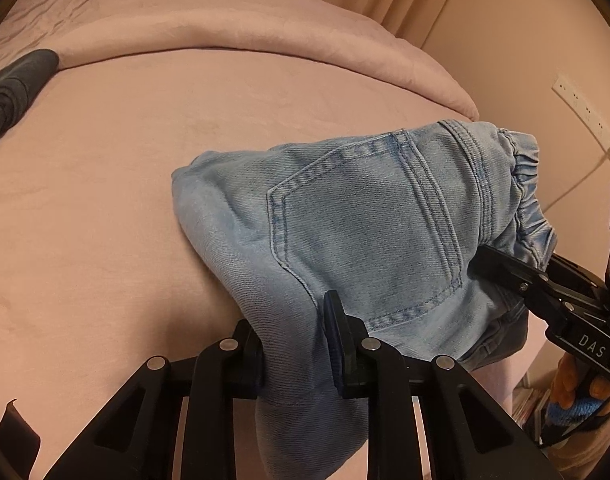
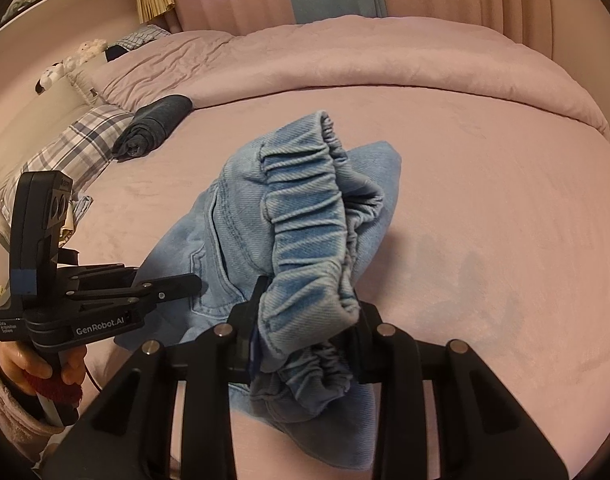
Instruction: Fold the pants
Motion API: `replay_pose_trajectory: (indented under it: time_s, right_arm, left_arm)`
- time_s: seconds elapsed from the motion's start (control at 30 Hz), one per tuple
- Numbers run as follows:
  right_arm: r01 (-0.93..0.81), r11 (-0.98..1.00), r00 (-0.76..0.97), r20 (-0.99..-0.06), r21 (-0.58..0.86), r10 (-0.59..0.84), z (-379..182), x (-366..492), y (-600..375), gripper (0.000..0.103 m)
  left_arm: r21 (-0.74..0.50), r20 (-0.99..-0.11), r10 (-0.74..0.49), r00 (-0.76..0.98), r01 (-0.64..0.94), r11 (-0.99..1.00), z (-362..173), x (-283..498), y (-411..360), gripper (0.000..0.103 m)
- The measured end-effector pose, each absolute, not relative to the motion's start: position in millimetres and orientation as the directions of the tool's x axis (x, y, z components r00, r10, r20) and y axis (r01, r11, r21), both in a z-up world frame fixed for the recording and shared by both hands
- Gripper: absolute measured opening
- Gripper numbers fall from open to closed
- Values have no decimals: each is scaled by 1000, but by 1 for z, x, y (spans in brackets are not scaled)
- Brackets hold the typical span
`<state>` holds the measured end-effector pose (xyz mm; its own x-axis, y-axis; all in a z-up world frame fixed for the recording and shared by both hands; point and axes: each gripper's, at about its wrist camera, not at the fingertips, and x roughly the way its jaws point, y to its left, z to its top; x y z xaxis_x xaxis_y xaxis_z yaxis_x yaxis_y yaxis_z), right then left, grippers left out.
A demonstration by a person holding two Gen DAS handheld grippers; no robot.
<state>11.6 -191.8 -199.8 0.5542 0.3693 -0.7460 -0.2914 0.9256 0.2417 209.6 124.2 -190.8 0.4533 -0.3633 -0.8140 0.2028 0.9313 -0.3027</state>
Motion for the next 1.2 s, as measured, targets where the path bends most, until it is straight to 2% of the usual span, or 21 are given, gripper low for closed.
replay_pose_trajectory:
  time_s: [1.2]
  right_arm:
    - [-389, 890, 583, -684, 239, 439, -166, 21, -196, 32]
  left_arm:
    - [-278, -775, -315, 548, 153, 948, -190, 174, 125, 22]
